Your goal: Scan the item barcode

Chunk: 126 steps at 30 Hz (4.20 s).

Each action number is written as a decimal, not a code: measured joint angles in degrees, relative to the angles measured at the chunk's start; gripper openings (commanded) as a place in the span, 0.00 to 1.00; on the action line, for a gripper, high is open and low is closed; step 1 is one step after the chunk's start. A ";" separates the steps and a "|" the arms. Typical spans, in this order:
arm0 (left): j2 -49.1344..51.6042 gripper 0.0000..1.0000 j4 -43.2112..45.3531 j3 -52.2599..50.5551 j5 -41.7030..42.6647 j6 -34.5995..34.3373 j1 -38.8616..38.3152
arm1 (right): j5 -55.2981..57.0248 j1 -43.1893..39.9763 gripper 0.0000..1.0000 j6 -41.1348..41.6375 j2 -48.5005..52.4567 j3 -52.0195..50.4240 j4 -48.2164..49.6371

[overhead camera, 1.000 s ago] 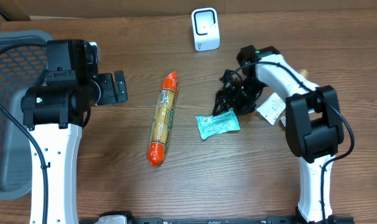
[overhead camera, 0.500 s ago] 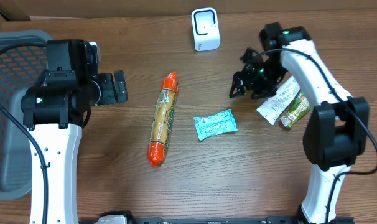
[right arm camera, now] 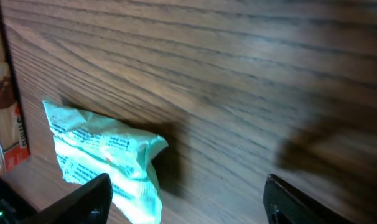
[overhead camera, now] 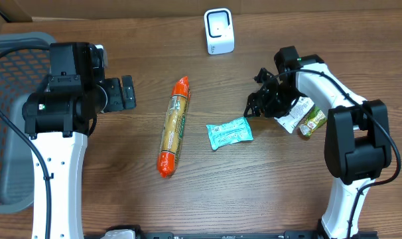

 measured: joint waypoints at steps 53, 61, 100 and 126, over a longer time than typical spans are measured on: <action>0.04 1.00 0.02 0.00 0.00 0.00 0.00 | -16.35 2.10 0.04 1.31 -13.64 -14.97 8.00; 0.04 1.00 0.00 0.00 0.00 0.00 0.00 | -16.15 2.16 0.04 -3.91 -29.05 -14.05 5.70; 0.04 1.00 0.02 0.02 0.00 0.00 0.00 | 39.65 13.27 0.04 9.49 -7.74 34.75 3.41; 0.04 0.99 0.00 0.07 0.00 0.00 0.00 | 63.06 14.82 0.04 -61.18 20.35 35.01 58.62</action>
